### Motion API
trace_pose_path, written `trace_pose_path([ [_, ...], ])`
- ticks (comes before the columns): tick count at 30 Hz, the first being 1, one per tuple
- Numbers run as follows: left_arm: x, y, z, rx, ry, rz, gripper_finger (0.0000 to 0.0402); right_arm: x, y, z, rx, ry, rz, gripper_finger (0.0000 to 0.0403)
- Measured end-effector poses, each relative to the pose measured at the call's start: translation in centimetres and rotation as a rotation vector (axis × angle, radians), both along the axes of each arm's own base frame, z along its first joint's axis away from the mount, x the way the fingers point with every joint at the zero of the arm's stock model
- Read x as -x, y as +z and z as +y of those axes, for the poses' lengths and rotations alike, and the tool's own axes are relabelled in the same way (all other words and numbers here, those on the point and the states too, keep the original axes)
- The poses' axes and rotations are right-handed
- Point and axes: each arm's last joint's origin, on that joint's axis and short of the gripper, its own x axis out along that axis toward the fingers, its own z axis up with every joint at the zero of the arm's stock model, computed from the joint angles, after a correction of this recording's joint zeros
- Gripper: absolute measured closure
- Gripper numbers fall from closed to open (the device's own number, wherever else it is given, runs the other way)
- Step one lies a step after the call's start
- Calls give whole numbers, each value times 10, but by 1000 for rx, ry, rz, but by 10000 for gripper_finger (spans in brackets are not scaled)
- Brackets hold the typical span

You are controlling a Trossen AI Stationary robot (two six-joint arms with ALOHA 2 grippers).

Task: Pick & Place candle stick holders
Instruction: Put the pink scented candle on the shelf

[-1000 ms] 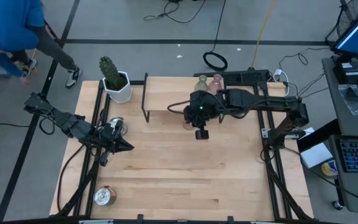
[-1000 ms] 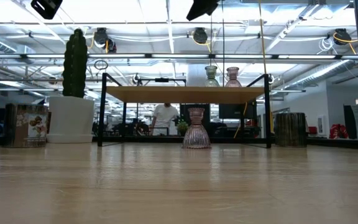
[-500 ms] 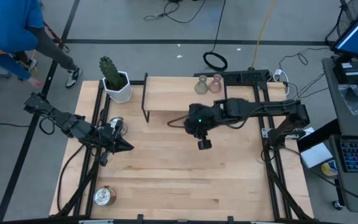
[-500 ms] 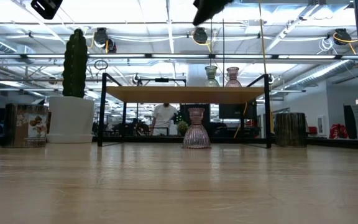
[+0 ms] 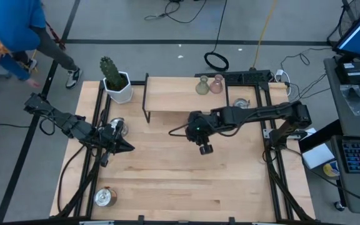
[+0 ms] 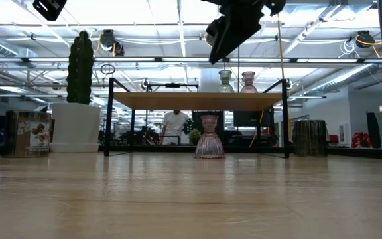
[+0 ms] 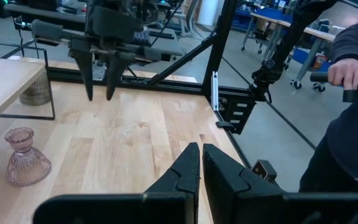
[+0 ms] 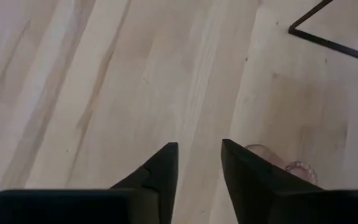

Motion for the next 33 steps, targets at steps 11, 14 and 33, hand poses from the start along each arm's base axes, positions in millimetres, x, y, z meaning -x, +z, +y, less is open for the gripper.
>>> trace_pose_path([
  [11, 0, 0, 0, 1, 1, 1, 380, -3, -7, -4, 108, -69, 3, 253],
  [14, 0, 0, 0, 1, 1, 0, 380, -3, -7, -4, 108, -69, 1, 249],
  [33, 0, 0, 0, -3, 0, -1, 380, -3, -42, -11, 164, -149, -23, 195],
])
